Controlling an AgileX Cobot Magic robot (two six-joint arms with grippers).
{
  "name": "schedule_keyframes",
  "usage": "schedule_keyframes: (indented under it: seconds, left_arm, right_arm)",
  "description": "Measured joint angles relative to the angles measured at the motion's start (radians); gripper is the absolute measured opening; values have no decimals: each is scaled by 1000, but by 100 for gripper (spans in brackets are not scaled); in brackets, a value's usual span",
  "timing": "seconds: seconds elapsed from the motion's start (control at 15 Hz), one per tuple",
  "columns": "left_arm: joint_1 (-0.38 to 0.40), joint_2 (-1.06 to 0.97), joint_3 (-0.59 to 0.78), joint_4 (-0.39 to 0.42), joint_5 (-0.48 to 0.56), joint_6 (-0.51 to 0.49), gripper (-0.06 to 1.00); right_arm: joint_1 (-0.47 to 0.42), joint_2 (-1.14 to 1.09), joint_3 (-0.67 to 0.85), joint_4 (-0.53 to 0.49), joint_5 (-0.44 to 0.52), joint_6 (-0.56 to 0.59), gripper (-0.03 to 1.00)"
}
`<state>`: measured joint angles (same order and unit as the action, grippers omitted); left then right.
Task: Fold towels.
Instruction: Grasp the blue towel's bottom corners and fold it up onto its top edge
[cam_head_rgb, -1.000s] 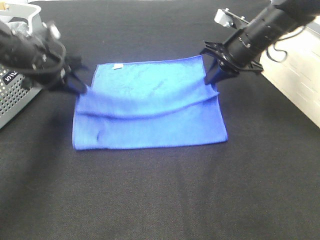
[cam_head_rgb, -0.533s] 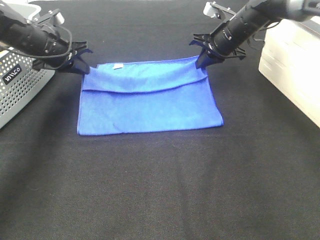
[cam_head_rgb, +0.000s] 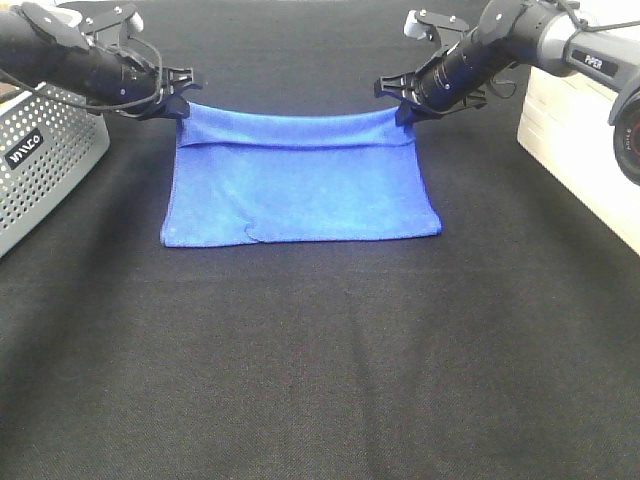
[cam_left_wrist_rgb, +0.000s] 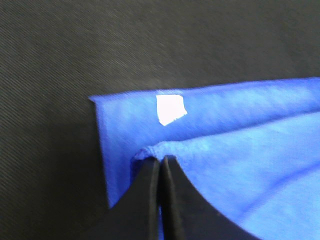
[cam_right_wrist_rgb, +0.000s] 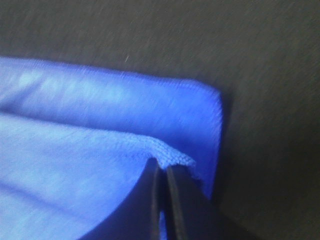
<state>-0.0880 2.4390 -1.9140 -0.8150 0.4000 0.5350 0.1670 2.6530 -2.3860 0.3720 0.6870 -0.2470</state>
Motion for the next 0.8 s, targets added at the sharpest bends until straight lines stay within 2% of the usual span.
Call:
schedule_keyframes:
  seconds: [0.13,0.33,0.4,0.53,0.6,0.67,0.73,0.8]
  left_arm:
    - [-19,21,0,0,-60,26,0]
    - [-59,38,0,3,-124,34,5]
    - [-65,38,0,3,-154,37,12]
    - [-64,38,0,6,-172,37,43]
    - [-63,38,0,6,-175,37,56]
    - [-63,37,0,7,-174,36,64]
    - [-63,37,0,7,-174,36,64]
    - [-62,32,0,16,-164,34,68]
  right_arm:
    - [0,1,0,-6,-66,0,0]
    - [0,1,0,-10,-84,0,3]
    - [0,1,0,-12,-85,0,18]
    - [0,1,0,-16,-76,0,51]
    - [0,1,0,-16,-56,0,63]
    - [0,1,0,-17,-30,0,69]
    - [0,1,0,-17,-30,0,69]
    - [0,-1,0,-25,18,0,72]
